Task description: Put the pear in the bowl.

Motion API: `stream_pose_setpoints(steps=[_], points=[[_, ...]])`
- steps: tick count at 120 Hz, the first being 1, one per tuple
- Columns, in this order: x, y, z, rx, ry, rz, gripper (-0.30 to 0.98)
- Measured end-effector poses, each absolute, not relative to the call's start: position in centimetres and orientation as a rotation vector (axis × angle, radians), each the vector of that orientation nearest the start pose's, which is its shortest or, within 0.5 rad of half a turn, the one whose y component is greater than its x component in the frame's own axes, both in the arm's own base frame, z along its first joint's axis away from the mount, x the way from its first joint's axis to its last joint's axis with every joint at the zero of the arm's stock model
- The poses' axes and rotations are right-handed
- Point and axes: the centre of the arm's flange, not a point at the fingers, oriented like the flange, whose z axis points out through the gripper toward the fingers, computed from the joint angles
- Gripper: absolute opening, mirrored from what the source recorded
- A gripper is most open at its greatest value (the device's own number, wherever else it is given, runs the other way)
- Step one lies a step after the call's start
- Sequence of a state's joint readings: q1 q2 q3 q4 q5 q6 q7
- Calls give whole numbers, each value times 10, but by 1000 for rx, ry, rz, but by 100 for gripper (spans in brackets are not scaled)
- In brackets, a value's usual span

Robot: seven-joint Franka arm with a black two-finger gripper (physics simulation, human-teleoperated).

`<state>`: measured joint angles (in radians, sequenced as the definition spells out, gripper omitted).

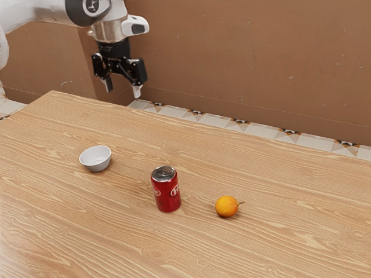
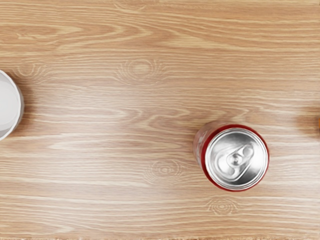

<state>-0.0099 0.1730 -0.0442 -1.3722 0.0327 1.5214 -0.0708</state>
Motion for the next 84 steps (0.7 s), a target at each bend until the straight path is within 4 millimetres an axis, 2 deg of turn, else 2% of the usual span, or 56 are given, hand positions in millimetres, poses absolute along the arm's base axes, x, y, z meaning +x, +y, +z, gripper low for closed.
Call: stream_pose_setpoints(steps=[23, 30, 36, 51, 69, 84], points=[[600, -32, 616, -3116, -14, 39, 69], [597, -34, 623, -3125, -17, 17, 69], [592, -40, 630, -3136, -20, -7, 69], [590, -58, 626, -3162, -146, -14, 69], [593, -114, 584, -3171, -352, 16, 69], [605, -141, 532, -3151, -562, 63, 69]])
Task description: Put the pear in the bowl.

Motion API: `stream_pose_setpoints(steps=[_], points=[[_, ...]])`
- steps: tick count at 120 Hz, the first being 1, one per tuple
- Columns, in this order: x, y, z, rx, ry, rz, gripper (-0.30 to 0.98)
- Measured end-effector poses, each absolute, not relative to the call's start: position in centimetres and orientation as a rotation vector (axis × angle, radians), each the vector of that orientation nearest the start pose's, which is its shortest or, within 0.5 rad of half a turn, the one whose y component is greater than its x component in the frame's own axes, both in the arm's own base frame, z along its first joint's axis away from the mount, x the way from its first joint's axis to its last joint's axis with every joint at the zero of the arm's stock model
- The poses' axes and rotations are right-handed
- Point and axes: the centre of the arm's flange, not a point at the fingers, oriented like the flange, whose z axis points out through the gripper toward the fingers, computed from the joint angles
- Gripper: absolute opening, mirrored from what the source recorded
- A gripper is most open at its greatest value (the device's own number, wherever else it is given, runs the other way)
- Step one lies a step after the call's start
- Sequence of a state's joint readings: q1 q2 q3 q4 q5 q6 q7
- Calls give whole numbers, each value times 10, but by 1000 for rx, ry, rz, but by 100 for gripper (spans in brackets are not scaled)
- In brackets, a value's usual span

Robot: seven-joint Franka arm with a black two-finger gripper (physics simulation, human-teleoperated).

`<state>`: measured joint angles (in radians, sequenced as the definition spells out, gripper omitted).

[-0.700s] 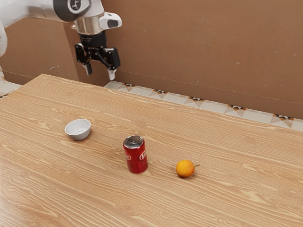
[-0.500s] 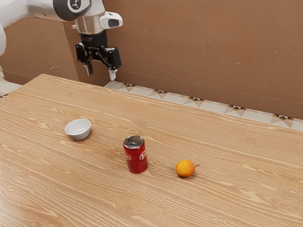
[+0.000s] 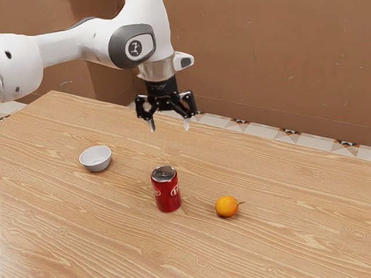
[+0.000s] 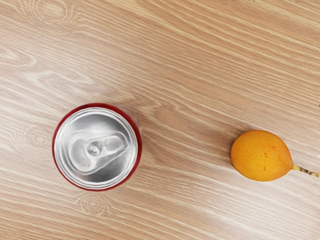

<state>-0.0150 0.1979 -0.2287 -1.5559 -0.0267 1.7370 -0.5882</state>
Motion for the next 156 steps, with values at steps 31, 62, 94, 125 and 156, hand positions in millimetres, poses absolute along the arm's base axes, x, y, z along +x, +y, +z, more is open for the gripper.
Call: stream_pose_setpoints(steps=[31, 62, 94, 125, 156], points=[[634, -180, 464, -3113, -950, 61, 69], [648, -216, 422, -3038, -1278, 59, 69], [657, -214, 374, -2793, -1696, 104, 69], [664, -228, 324, -2582, -1973, 137, 69], [677, -239, 322, -2438, -2220, 129, 69]])
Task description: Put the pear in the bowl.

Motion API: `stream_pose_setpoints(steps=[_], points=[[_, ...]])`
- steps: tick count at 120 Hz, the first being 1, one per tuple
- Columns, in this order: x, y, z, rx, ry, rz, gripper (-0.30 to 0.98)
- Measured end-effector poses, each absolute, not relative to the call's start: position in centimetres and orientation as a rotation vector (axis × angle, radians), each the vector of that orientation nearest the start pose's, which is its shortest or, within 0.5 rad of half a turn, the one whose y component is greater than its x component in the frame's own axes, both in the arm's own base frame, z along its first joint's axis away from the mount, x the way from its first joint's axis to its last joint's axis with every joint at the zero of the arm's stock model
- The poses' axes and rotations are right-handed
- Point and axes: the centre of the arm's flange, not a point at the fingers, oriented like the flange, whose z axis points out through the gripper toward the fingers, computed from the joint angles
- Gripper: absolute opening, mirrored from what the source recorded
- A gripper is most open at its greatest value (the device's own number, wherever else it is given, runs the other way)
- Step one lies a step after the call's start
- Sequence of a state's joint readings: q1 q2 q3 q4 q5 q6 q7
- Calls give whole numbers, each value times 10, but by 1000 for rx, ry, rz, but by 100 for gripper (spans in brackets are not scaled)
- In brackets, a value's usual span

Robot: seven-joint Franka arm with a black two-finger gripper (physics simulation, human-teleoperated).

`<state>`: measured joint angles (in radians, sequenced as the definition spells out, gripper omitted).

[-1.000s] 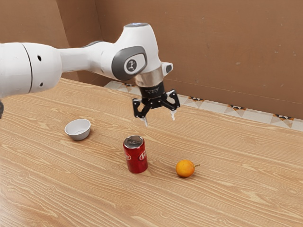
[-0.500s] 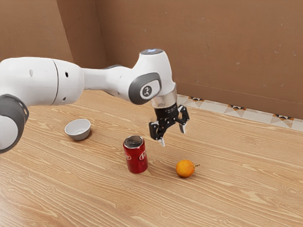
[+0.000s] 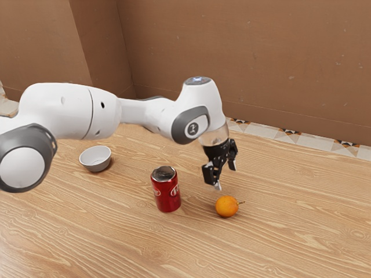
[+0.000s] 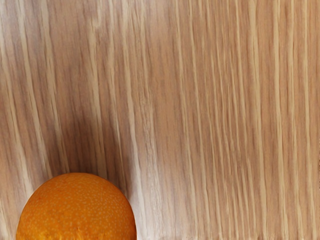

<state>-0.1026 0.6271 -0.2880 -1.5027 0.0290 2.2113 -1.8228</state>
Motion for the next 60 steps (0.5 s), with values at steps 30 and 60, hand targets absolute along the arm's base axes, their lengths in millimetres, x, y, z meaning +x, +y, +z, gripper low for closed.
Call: stream_pose_setpoints(steps=[30, 60], points=[[655, -258, 302, -2278, -2317, 191, 69], [648, -264, 296, -2155, -2415, 208, 69]])
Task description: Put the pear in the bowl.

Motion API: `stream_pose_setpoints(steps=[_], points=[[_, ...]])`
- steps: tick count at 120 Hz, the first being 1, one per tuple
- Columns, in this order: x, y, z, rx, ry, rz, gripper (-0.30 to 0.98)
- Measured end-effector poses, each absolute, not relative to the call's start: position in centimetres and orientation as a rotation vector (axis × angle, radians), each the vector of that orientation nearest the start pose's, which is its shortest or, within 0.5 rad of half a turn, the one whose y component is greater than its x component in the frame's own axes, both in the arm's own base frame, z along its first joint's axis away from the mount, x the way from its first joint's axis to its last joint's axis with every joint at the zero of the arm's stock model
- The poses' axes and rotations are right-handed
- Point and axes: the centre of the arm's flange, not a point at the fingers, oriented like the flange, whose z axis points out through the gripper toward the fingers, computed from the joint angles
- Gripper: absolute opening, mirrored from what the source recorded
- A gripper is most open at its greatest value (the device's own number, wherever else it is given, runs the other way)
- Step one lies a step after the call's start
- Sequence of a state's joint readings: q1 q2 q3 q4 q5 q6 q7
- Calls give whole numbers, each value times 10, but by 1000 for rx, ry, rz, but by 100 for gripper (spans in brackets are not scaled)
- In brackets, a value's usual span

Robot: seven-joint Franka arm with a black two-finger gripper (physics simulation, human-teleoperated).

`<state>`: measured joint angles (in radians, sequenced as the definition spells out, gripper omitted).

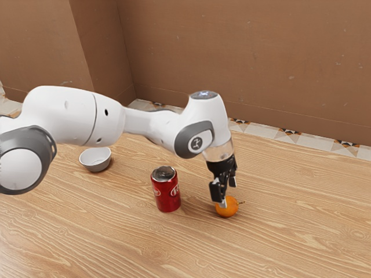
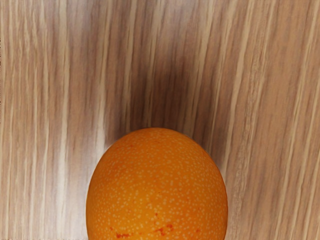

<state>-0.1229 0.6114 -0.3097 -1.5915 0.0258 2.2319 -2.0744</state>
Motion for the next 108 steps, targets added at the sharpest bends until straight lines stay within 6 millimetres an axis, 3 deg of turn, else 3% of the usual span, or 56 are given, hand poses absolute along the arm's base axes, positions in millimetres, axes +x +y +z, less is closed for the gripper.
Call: stream_pose_setpoints(steps=[47, 90, 108], points=[[643, -263, 259, 1942, 2384, -200, 69], [645, -265, 246, 1898, 2415, -178, 68], [645, -267, 246, 1888, 2418, -169, 61]])
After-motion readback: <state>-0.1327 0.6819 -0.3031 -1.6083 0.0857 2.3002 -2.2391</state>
